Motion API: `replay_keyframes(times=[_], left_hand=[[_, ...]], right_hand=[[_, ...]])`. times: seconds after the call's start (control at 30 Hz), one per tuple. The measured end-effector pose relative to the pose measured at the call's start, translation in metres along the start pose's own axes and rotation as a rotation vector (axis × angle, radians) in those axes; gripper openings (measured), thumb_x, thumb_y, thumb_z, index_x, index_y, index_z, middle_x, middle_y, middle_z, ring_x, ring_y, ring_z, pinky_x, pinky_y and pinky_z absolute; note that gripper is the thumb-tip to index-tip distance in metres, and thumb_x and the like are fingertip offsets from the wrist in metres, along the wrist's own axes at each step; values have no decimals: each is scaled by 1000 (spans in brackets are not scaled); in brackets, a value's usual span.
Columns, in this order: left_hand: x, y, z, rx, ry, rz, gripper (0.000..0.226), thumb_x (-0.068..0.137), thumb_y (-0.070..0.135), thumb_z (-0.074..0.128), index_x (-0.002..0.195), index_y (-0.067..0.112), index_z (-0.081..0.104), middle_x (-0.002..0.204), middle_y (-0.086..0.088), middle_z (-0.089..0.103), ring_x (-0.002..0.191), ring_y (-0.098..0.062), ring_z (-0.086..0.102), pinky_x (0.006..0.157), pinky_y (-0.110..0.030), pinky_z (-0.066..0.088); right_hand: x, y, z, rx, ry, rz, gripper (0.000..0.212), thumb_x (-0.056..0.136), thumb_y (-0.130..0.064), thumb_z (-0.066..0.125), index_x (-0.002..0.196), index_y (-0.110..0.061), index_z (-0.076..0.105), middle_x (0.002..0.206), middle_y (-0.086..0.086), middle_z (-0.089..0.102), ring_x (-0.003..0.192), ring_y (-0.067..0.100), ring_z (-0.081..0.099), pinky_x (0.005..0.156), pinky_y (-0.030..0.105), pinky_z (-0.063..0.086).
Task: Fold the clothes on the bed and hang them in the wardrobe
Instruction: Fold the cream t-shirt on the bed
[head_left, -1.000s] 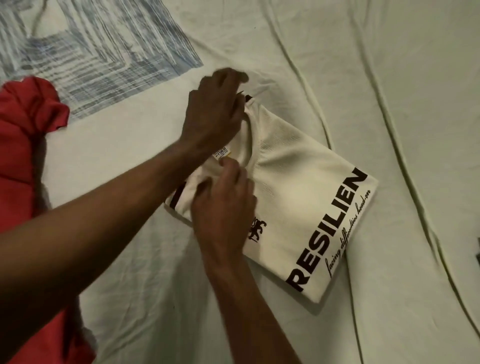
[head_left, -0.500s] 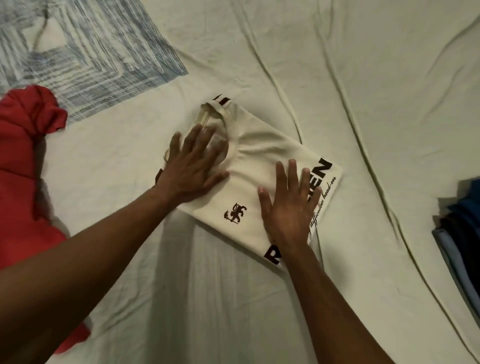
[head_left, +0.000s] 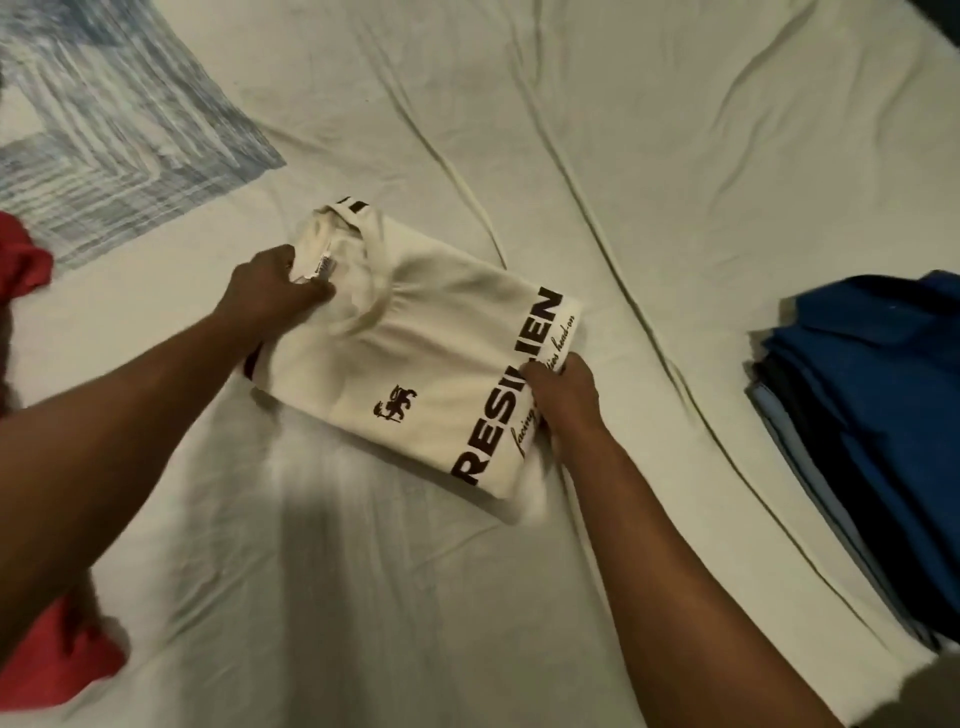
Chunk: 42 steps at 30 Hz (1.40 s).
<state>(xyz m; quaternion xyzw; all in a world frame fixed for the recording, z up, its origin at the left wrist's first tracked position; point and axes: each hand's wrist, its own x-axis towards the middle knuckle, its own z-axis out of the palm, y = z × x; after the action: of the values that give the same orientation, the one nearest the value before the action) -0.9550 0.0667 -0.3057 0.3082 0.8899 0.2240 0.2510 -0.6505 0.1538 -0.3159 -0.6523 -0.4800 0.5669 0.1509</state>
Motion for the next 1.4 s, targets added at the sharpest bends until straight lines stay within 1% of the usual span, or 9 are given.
replay_keyframes(times=[0.23,0.57,0.63,0.7,0.83,0.97,1.1,1.23,1.4], left_hand=[[-50,77,5,-42,56,272,35,90,43,70,87,15,50,75,-3,60,66,-21,56,59,-20,41],[-110,240,97,-20,-243,723,44,85,48,65,115,18,55,95,1,63,86,-22,55,64,-22,34],[-114,262,122,-6,-301,715,39,89,40,71,117,17,55,95,0,63,87,-23,55,64,-15,37],[-112,268,155,81,-381,659,37,90,32,72,119,17,54,98,-6,65,92,-27,58,70,-25,39],[-105,240,215,263,-517,402,54,85,49,74,126,22,52,108,-8,63,100,-28,60,79,-30,40],[-105,219,232,220,-283,328,67,83,77,53,119,21,57,97,-4,63,92,-25,59,80,-39,49],[-110,210,234,357,-178,454,64,92,72,43,123,19,60,96,-14,66,95,-38,61,75,-38,45],[-109,214,238,395,-199,484,52,94,69,41,96,21,58,88,-15,63,89,-39,59,71,-39,44],[-109,209,232,298,-190,311,70,94,76,25,95,16,61,97,-17,64,97,-39,59,77,-40,43]], right_hand=[[-45,36,-68,130,91,-101,13,88,-24,67,96,-22,57,94,-4,70,87,17,68,84,48,58],[-111,116,-210,412,349,-93,21,98,-19,61,109,-37,56,110,-3,71,101,17,70,86,45,59],[-114,132,-224,443,396,-68,24,99,-21,61,105,-43,55,110,-7,70,101,14,69,85,42,57],[-113,155,-227,444,411,26,23,98,-21,60,109,-41,54,111,-7,69,101,15,68,87,44,57],[-97,187,-227,456,426,196,24,97,-21,63,119,-22,54,110,5,70,98,25,70,79,46,60],[-89,193,-235,455,401,204,25,98,-21,61,122,-22,55,105,2,71,90,20,72,73,44,62],[-96,195,-237,405,459,185,20,99,-23,59,118,-24,55,101,2,71,88,20,72,76,48,61],[-97,202,-239,289,509,204,16,98,-27,59,112,-22,51,97,3,70,83,22,70,74,49,61],[-101,195,-241,78,592,119,32,95,-28,65,112,-15,41,101,4,64,83,23,62,61,25,45]])
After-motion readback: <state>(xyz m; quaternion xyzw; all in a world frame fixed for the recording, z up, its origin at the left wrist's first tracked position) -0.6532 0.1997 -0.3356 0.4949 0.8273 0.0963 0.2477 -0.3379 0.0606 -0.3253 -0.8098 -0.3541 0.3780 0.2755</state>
